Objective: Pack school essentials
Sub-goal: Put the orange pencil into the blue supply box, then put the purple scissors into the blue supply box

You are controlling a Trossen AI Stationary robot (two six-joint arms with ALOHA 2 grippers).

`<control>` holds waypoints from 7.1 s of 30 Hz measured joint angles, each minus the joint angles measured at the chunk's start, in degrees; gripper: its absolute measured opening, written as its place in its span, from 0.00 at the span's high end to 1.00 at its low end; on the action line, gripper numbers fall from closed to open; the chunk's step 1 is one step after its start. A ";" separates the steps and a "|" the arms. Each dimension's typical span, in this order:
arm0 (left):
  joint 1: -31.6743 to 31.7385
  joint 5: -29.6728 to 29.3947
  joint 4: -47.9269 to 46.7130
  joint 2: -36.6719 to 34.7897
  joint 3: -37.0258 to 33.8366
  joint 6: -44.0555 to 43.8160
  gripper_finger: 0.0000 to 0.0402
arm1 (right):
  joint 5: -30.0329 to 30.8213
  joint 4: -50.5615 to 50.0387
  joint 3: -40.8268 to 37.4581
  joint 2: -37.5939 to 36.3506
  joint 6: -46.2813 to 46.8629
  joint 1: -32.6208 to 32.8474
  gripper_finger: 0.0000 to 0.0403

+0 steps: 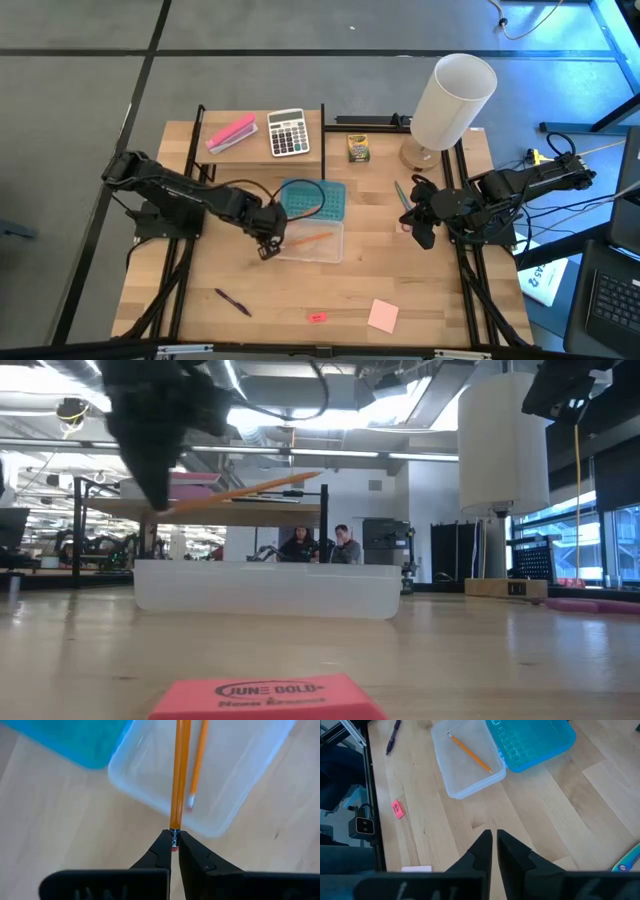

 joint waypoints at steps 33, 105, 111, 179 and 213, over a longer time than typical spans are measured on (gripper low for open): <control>1.08 1.37 9.10 12.29 -0.07 8.53 0.98 | 0.00 -0.09 -0.01 0.02 -0.21 0.00 0.93; -1.24 -7.51 0.70 -15.50 -0.04 -6.76 0.81 | 3.37 -3.58 7.00 0.00 -2.54 -0.02 0.98; -4.17 -11.72 -0.66 -18.75 -0.04 -7.88 0.81 | -0.06 -6.45 7.00 2.22 2.39 0.02 0.99; -4.89 -14.65 -3.53 -18.76 -0.04 -7.66 0.81 | -16.59 5.13 -17.07 22.27 33.40 -18.63 0.57; -4.87 -14.63 -3.50 -18.76 -0.04 -7.68 0.81 | -14.00 9.75 -23.49 22.17 34.75 -18.62 0.81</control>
